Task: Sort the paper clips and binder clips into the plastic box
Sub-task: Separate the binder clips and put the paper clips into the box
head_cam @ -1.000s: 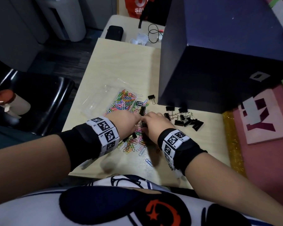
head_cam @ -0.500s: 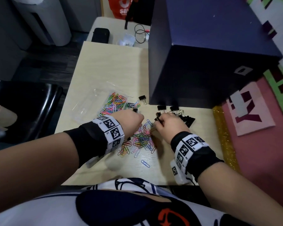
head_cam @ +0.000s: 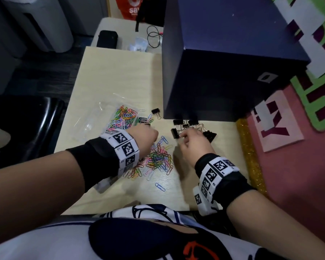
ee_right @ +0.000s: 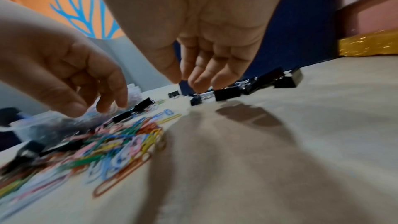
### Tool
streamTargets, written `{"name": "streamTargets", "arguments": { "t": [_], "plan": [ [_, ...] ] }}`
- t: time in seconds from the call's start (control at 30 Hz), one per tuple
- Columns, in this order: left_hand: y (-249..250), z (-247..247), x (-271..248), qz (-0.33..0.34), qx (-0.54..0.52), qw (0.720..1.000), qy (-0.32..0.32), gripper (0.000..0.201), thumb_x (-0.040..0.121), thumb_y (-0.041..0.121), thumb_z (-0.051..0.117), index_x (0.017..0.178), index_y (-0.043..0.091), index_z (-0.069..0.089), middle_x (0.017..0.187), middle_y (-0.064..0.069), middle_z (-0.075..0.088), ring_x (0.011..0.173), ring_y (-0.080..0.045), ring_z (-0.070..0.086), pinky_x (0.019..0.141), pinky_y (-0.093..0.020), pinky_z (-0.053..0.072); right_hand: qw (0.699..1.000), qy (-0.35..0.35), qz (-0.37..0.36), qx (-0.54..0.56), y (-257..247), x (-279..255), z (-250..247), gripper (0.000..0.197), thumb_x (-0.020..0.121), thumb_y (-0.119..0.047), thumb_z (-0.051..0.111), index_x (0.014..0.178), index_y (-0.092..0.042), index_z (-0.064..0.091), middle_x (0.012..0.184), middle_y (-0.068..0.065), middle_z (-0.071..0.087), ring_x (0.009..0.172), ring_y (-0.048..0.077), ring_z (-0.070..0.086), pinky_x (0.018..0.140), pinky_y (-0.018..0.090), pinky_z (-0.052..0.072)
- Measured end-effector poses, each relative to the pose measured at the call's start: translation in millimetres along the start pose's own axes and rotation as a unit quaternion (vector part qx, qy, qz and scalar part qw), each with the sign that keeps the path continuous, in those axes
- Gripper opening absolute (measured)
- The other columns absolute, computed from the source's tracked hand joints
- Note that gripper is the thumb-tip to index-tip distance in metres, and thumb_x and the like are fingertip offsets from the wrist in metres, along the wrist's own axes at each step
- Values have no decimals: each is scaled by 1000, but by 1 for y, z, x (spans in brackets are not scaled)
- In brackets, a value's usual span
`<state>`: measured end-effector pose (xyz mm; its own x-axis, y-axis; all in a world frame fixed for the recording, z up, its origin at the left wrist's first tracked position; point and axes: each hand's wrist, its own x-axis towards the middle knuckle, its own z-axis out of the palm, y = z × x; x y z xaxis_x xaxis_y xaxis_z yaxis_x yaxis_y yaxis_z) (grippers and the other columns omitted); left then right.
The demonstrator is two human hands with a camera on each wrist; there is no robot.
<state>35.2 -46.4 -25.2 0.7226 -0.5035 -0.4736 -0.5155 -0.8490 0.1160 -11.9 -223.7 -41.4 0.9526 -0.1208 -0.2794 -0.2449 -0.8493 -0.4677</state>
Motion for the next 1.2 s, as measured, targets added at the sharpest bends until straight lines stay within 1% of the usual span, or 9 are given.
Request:
{"name": "streamTargets", "arguments": {
  "t": [0.07,0.17,0.3,0.43,0.57,0.7,0.93,1.07,1.2],
  "plan": [
    [-4,8,-11,-3,50,998,-34,25,87,14,56,111,13,55,105,-10,59,94,-27,60,75,-34,50,996,-60,-57,-41,-7,0,10,21,93,-18,51,114,-18,55,121,5,51,96,18,58,85,28,48],
    [-7,18,-23,-21,69,995,-62,29,84,13,59,112,15,52,104,-9,53,90,-28,62,73,-40,55,981,-109,-130,-90,-20,-1,23,38,93,-20,51,131,-21,48,134,4,43,121,25,45,103,36,41],
    [-4,26,-28,-31,75,994,-69,36,86,7,55,120,14,47,109,-10,46,95,-32,61,71,-42,51,959,-143,-186,-162,-29,-2,34,51,94,-24,48,142,-25,35,151,-1,28,133,27,29,108,39,34],
    [-6,30,-29,-30,69,996,-42,29,86,5,52,114,13,50,106,-11,48,93,-33,61,74,-43,54,953,-143,-180,-196,-30,-3,35,37,92,-17,44,127,-26,49,133,1,41,120,27,38,97,39,37],
    [-8,32,-27,-12,53,998,-42,29,85,4,52,112,13,49,105,-12,51,91,-32,61,68,-39,49,962,-127,-165,-176,-27,-2,27,33,93,-20,44,123,-26,54,126,2,45,119,25,39,101,39,38],
    [-12,28,-24,-17,12,1000,-9,12,93,17,48,104,15,53,102,-9,61,92,-28,60,77,-38,51,975,-106,-156,-114,-25,-2,20,26,93,-21,47,115,-27,60,120,0,49,120,22,40,102,38,40],
    [-27,12,-25,-17,-96,993,70,32,90,21,56,121,27,57,110,3,68,104,-20,61,85,-28,46,965,-130,-199,-116,-38,-4,22,25,91,-21,50,113,-21,62,114,5,53,114,26,47,97,36,42],
    [-37,8,-33,-52,-73,989,115,24,85,26,58,108,24,55,105,-1,60,98,-24,59,78,-35,50,951,-142,-224,-158,-47,-4,30,28,91,-24,49,116,-14,58,117,8,52,116,29,45,97,38,41],
    [-44,9,-42,-115,8,992,50,23,83,37,60,98,21,53,96,-2,58,89,-24,59,65,-32,46,934,-161,-263,-183,-58,-4,40,36,93,-27,50,128,-21,53,121,7,49,117,30,43,97,39,40]
  ]
}}
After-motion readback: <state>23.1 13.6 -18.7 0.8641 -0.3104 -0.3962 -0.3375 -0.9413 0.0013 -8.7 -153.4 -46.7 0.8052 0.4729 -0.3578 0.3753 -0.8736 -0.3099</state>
